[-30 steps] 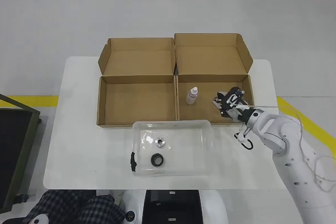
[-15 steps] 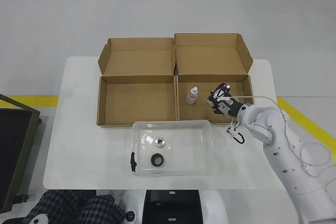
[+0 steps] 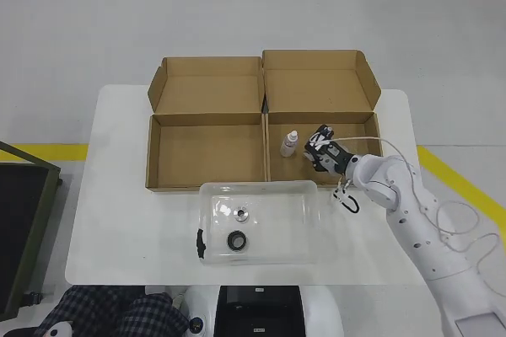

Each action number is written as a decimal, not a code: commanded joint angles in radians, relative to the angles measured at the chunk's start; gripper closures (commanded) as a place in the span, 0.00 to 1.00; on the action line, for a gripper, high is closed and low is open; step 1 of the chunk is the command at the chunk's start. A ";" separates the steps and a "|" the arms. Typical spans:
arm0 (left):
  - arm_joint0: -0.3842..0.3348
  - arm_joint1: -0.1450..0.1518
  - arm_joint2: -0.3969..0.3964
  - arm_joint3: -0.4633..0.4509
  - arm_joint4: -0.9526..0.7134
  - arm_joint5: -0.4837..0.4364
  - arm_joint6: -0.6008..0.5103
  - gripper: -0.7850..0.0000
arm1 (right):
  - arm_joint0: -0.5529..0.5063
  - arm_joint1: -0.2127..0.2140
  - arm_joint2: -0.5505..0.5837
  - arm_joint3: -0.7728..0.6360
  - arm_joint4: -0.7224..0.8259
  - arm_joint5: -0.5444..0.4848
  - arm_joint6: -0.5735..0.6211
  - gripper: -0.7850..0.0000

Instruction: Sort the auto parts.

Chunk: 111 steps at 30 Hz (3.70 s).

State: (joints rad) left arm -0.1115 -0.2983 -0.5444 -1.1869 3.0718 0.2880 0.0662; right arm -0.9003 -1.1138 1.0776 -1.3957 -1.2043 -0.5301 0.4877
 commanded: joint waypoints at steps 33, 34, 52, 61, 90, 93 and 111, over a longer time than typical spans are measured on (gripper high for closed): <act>0.000 0.000 0.000 0.000 0.000 0.000 0.000 0.00 | -0.147 0.037 0.170 -0.300 0.066 -0.122 -0.050 0.09; 0.000 0.000 0.000 0.000 0.000 0.000 0.000 0.00 | -0.164 0.039 0.176 -0.321 0.084 -0.142 -0.062 0.09; 0.000 0.000 0.000 0.000 0.000 0.000 0.000 0.00 | -0.311 0.054 0.075 -0.534 0.028 -0.329 -0.082 0.10; 0.000 0.000 0.000 0.000 0.000 0.000 0.000 0.00 | -0.289 0.044 -0.030 -0.499 -0.031 -0.339 -0.084 0.14; 0.000 0.000 0.000 0.000 0.000 0.000 0.000 0.00 | -0.161 0.016 -0.170 -0.329 -0.071 -0.329 -0.069 0.28; 0.000 0.000 0.000 0.000 0.000 0.000 0.000 0.00 | -0.144 0.011 -0.181 -0.305 -0.070 -0.322 -0.070 0.30; 0.000 0.000 0.000 0.000 0.000 0.000 0.000 0.00 | -0.047 -0.029 -0.278 -0.188 -0.080 -0.276 -0.100 0.44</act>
State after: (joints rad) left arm -0.1115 -0.2983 -0.5444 -1.1869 3.0718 0.2880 0.0662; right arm -0.9490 -1.1412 0.8032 -1.5862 -1.2842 -0.8073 0.3888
